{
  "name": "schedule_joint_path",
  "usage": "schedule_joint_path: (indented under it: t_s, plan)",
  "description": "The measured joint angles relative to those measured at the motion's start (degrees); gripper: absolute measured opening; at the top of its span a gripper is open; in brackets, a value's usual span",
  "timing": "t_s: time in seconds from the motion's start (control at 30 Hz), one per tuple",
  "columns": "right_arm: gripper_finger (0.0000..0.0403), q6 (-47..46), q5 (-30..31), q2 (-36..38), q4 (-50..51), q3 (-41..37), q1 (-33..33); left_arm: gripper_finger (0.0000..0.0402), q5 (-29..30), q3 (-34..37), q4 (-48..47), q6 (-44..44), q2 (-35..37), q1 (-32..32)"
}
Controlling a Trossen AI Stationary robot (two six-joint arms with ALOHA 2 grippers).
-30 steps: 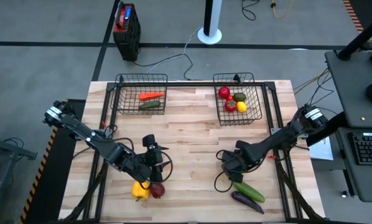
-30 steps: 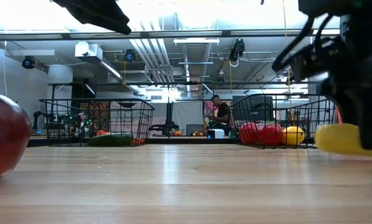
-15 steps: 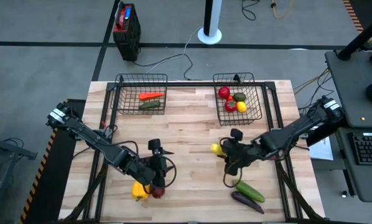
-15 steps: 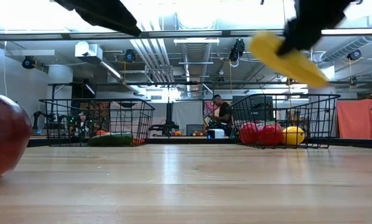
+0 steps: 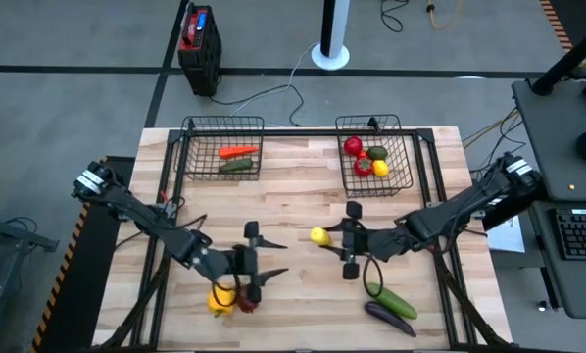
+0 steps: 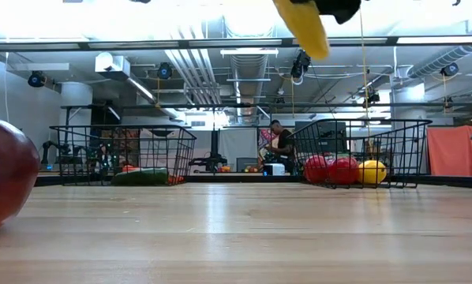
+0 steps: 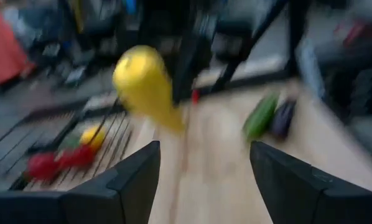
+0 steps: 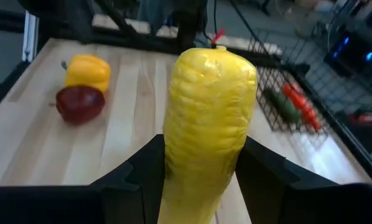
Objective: Sort produce into baskets
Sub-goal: Put the yellow corn into the left black wire basket
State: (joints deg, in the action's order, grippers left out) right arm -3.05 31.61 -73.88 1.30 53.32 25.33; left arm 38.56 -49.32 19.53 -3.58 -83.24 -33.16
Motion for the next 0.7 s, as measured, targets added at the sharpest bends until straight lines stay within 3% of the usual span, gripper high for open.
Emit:
schedule_joint_path:
  t_s: [0.13, 0.23, 0.47, 0.7]
  plan:
    - [0.0160, 3.5, 0.0, -2.3, -5.4, -0.1, -0.1, 0.0231, -1.6, 5.7, 18.0, -4.7, 0.2, 0.3]
    - [0.0164, 5.5, -0.1, -4.2, -8.4, -0.1, -0.1, 0.0231, -0.1, 8.1, 24.7, -5.4, 0.3, 1.3]
    - [0.0161, 7.8, -0.1, -7.4, -14.0, -0.1, -0.8, 0.0233, -3.5, 10.2, 28.2, -4.1, 0.0, 3.2]
    - [0.0166, 8.3, -0.1, -7.7, -15.0, -0.1, -1.5, 0.0265, -3.7, 9.8, 32.3, -3.0, -2.5, 5.7]
